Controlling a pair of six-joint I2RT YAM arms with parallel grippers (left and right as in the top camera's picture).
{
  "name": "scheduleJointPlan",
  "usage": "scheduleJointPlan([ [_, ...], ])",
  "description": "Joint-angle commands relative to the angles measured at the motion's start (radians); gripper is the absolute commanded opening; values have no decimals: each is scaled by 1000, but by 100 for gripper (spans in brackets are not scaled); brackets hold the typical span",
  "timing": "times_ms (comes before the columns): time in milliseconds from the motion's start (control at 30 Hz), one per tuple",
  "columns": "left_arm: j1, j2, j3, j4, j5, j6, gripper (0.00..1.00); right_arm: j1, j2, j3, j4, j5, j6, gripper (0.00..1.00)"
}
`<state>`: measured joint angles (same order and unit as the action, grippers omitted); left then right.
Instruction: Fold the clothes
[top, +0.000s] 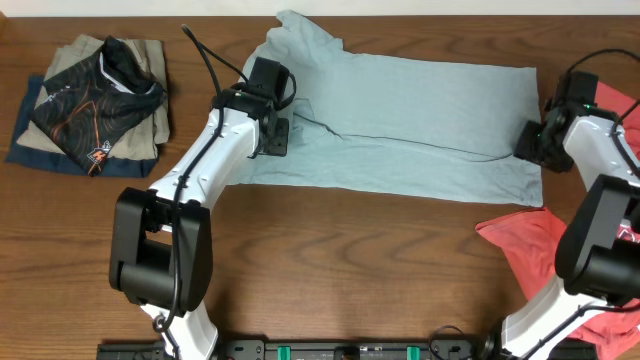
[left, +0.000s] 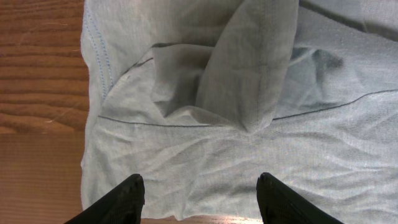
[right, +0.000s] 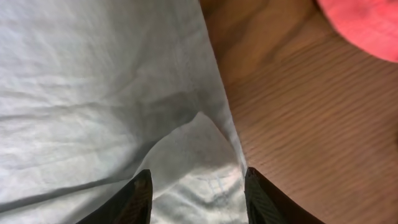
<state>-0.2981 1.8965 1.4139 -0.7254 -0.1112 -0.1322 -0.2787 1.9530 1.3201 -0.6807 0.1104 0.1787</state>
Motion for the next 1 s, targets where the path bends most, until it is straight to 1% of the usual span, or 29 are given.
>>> scheduleJointPlan([
  [0,2,12,-6,-3,-1,-12,60,-11,49,5,12,16,8,41],
  [67,2,12,-6,-2,-1,-12,60,-11,58,5,25,16,8,33],
  [167,2,12,-6,-3,-1,-11,60,-11,55,6,47,16,8,5],
  [200,2,12,-6,-3,-1,-12,60,-11,54,6,54,18,8,1],
  [433,2,12,-6,-1,-1,-11,60,-31,48,51,77,21,11,1],
  [633,2,12,-6,23,-1,-11,60,-51,48,74,129,21,12,2],
  [700,2,12,-6,30,-1,-11,60,-52,48,74,127,20,12,10],
  [733,2,12,-6,32,-2,-11,60,-52,48,74,119,20,11,18],
  [767,2,12,-6,35,-2,-11,61,-52,48,74,110,20,11,24],
  [833,6,12,-6,41,-2,-12,60,-52,43,74,79,19,11,29],
  [967,20,12,-6,48,-1,-12,61,-52,19,74,32,16,11,30],
])
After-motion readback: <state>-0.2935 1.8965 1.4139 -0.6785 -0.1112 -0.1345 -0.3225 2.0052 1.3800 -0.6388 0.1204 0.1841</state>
